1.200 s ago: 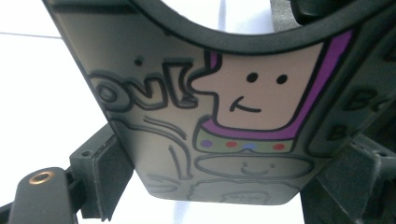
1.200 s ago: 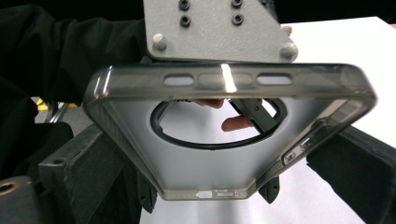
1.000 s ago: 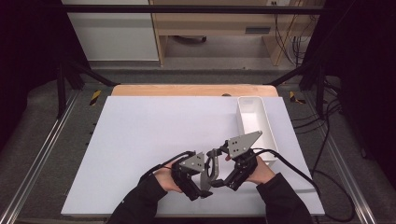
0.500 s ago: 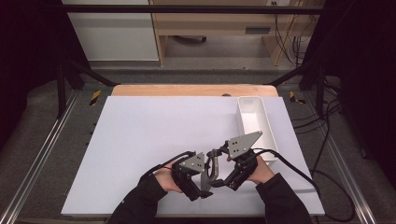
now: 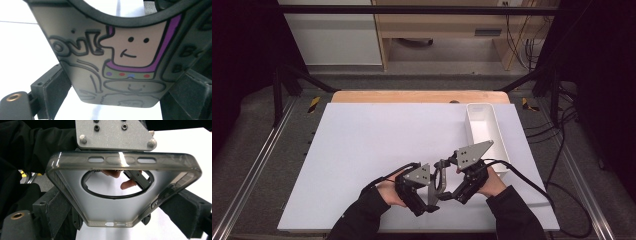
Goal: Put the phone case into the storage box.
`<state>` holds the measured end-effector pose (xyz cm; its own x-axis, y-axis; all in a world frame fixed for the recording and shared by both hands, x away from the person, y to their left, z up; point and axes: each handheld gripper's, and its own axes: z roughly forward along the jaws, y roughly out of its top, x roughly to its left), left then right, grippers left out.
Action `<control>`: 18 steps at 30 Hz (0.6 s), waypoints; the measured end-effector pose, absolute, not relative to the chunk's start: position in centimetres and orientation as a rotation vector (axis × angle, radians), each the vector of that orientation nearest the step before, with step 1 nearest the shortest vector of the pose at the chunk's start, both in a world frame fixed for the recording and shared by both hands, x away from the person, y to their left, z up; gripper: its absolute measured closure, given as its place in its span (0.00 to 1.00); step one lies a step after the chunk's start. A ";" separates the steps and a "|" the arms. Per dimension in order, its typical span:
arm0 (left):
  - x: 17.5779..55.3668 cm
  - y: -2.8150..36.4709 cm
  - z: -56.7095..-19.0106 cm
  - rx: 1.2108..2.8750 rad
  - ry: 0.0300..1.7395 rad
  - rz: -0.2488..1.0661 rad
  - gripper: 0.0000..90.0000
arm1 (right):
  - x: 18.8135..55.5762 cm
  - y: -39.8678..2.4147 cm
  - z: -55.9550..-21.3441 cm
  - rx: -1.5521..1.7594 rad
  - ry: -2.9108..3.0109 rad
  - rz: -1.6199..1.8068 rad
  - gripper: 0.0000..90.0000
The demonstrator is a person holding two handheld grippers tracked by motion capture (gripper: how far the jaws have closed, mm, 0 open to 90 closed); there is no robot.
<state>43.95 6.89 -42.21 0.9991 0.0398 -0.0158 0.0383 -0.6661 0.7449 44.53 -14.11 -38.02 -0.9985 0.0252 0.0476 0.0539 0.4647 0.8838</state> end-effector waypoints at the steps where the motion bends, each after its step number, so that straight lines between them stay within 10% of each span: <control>1: 44.0 7.0 -42.2 2.300 0.060 0.003 0.07 | 44.5 -14.1 -38.0 -0.072 -2.667 -1.613 0.14; 18: 44.1 10.8 -41.6 2.209 0.214 0.104 0.01 | 44.7 -15.5 -36.6 -0.162 -2.695 -1.664 0.14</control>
<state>44.08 10.79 -41.59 0.9816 0.1910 -0.0016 0.1163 -0.5910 0.7983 44.70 -15.51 -36.59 -0.9944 0.1023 0.0285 0.0712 0.4442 0.8931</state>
